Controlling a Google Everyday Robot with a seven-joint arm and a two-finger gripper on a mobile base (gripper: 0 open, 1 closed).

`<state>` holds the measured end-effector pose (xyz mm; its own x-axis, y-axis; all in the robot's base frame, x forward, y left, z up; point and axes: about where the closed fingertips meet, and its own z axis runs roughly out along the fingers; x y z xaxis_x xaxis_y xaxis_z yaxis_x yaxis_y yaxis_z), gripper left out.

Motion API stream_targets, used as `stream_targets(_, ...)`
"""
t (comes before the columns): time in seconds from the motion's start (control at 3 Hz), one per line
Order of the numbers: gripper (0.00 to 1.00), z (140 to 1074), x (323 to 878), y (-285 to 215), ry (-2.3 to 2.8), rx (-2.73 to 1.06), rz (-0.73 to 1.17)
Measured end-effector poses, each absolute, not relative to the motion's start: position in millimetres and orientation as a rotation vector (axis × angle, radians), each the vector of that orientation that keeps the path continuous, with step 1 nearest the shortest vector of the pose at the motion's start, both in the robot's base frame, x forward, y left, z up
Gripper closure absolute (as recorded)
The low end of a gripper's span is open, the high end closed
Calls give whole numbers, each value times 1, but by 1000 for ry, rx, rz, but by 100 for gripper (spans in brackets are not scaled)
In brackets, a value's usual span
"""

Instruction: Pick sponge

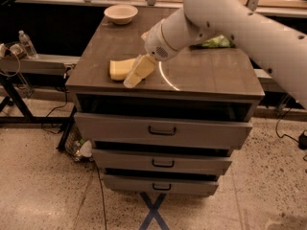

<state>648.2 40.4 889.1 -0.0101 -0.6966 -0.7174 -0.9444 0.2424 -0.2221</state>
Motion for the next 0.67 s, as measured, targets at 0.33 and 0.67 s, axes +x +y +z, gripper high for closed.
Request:
stream_targets(0.33,0,869,676,43,1781,-1443,405)
stream_targets(0.67,17,858,702,45,1788,-1384,406)
